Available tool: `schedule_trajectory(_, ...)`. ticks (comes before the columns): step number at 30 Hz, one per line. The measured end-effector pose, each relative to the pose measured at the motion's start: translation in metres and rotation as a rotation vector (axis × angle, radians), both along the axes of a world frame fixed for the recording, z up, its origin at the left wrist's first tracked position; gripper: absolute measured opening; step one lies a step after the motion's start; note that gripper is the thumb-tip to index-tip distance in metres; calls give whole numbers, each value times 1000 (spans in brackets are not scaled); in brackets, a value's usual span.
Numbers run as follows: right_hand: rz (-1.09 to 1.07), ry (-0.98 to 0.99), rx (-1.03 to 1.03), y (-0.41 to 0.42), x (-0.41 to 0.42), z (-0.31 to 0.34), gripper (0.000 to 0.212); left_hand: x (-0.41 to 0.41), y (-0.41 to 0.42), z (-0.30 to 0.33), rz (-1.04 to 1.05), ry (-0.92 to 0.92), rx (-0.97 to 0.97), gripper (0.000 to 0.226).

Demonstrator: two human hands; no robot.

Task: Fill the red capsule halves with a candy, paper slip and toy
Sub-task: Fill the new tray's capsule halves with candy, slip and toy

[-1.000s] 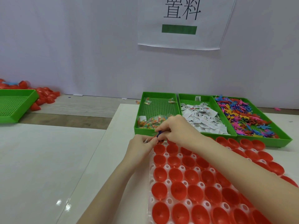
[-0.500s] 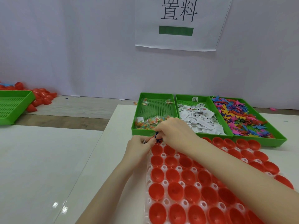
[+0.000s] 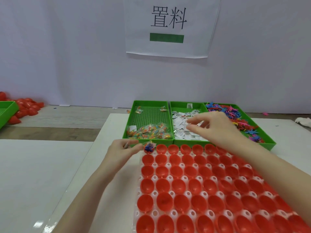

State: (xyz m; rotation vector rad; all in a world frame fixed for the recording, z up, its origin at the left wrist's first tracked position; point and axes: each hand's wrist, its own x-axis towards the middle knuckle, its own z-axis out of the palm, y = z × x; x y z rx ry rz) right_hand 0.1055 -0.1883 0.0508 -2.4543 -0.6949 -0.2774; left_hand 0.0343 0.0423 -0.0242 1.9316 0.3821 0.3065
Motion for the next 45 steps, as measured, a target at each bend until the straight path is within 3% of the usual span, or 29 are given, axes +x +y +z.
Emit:
schedule_trajectory(2, -105, -43, 67, -29, 10, -1, 8, 3, 6, 8, 65, -102, 25, 6)
schedule_trajectory(4, -238, -51, 96, -58, 22, -5, 9, 14, 7, 18, 112, -123, 150, 10)
schedule_trajectory(7, -412, 31, -54, -95, 42, -19, 13, 44, 2, 31, 28, 110, 534, 29)
schedule_trajectory(10, -484, 160, -209, -120, 56, -34, 34, 71, -6, 36, -91, 269, 842, 39)
schedule_trajectory(14, -492, 299, -341, -128, 65, -46, 53, 93, -28, 39, -139, 92, 851, 31)
schedule_trajectory(17, -495, 314, -254, -124, 71, -48, 37, 111, -56, 43, -389, 164, 821, 35)
schedule_trajectory(20, -519, 284, -135, -121, 73, -50, 15, 128, -80, 46, -493, 274, 1035, 48)
schedule_trajectory(23, -566, 240, -78, -121, 74, -56, 12, 135, -97, 41, -538, 349, 1212, 48)
schedule_trajectory(28, -611, 146, -14, -124, 74, -61, 11, 137, -108, 33, -427, 206, 1321, 16)
schedule_trajectory(31, -639, 41, 54, -127, 69, -61, 20, 135, -107, 33, -378, 132, 1323, 13)
schedule_trajectory(37, -687, -53, -42, -126, 74, -62, 30, 130, -98, 33, -329, 5, 1260, 15)
schedule_trajectory(41, -684, -66, -51, -125, 79, -63, 32, 128, -94, 34, -289, -52, 957, 15)
schedule_trajectory(45, -600, -13, 75, -119, 82, -61, 29, 126, -92, 34, -193, -60, 689, 18)
